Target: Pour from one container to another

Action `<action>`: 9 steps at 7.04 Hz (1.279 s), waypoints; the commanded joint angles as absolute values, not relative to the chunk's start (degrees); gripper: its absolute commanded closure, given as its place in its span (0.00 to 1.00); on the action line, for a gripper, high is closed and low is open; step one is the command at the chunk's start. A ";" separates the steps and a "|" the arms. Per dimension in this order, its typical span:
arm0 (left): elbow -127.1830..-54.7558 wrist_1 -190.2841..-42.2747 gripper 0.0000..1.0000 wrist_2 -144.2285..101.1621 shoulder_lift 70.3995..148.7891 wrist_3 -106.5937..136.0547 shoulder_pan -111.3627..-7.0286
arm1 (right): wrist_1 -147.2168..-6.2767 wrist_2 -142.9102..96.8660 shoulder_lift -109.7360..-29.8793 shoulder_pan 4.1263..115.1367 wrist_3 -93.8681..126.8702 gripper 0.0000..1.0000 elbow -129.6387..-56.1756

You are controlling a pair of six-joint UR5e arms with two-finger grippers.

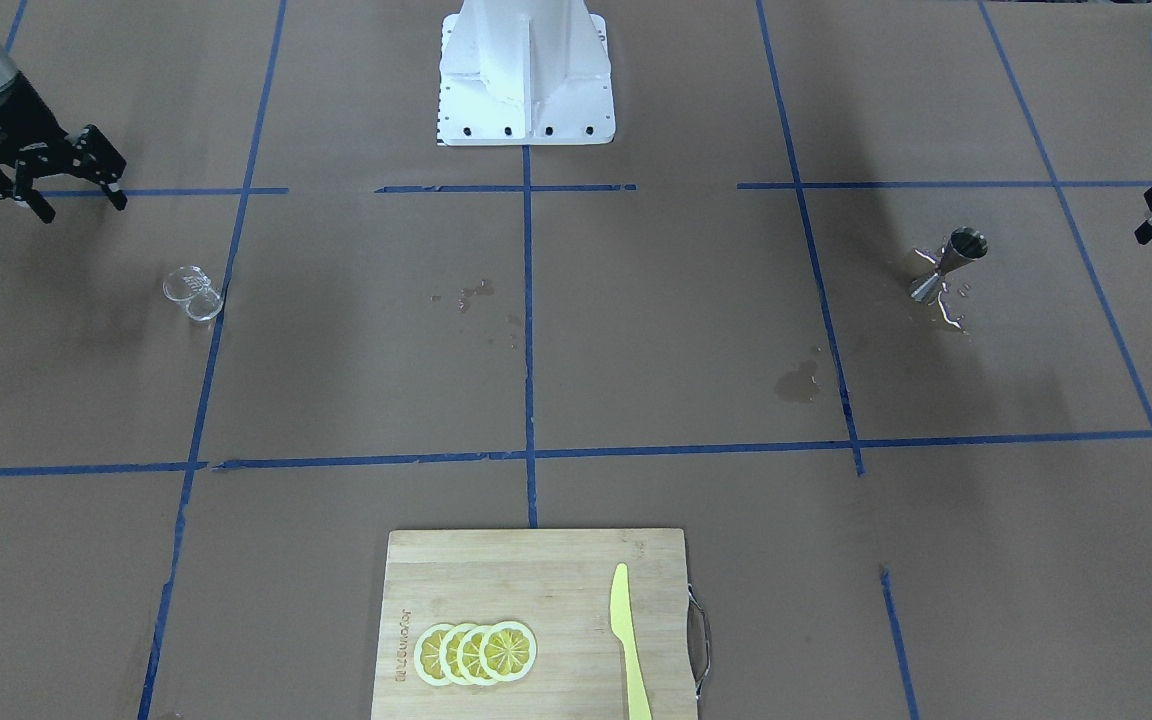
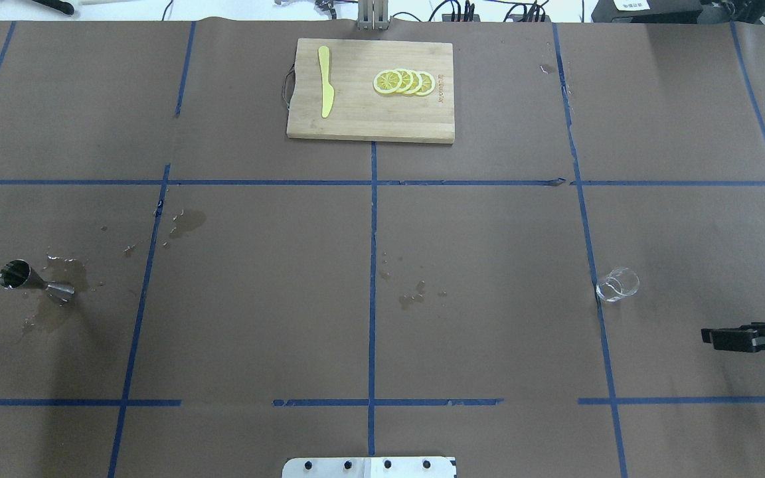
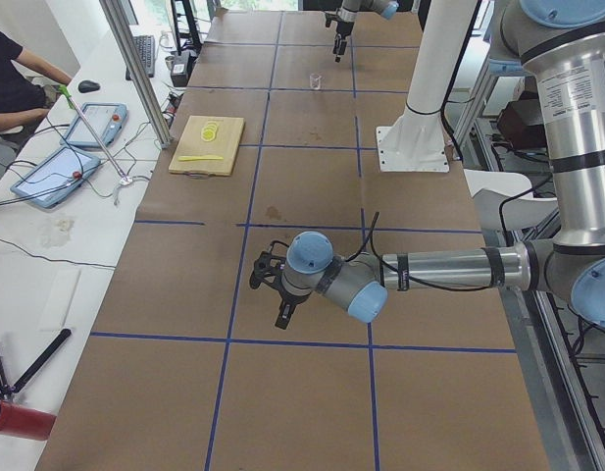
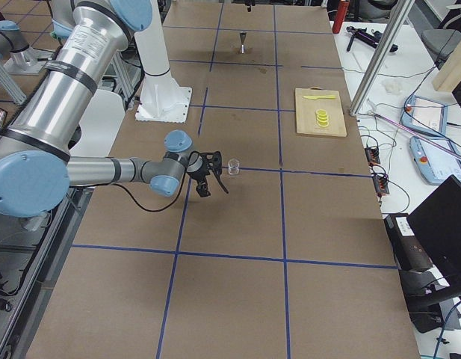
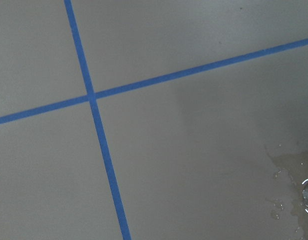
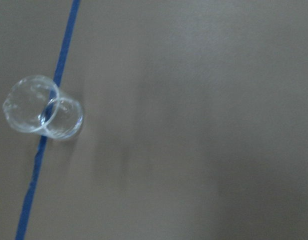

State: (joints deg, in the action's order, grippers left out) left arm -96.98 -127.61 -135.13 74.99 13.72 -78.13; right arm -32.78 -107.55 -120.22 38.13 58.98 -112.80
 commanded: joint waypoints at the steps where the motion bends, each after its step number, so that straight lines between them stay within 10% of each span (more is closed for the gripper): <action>1: -97.03 -125.35 0.00 -135.70 75.14 13.28 -77.87 | -49.72 -126.85 -113.34 63.79 31.52 0.01 -109.09; 5: -100.97 -100.96 0.00 -136.40 79.17 0.36 -86.28 | -91.05 -136.10 -95.93 86.18 -0.49 0.00 -103.90; 9: -108.62 -91.84 0.00 -135.89 75.60 -0.87 -91.05 | -94.84 -136.58 -97.19 88.51 -0.80 0.00 -103.27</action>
State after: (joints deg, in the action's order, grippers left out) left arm -106.63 -92.44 -136.37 77.43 -0.18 -90.24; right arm -94.59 -136.63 -96.06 88.22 -1.09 -103.44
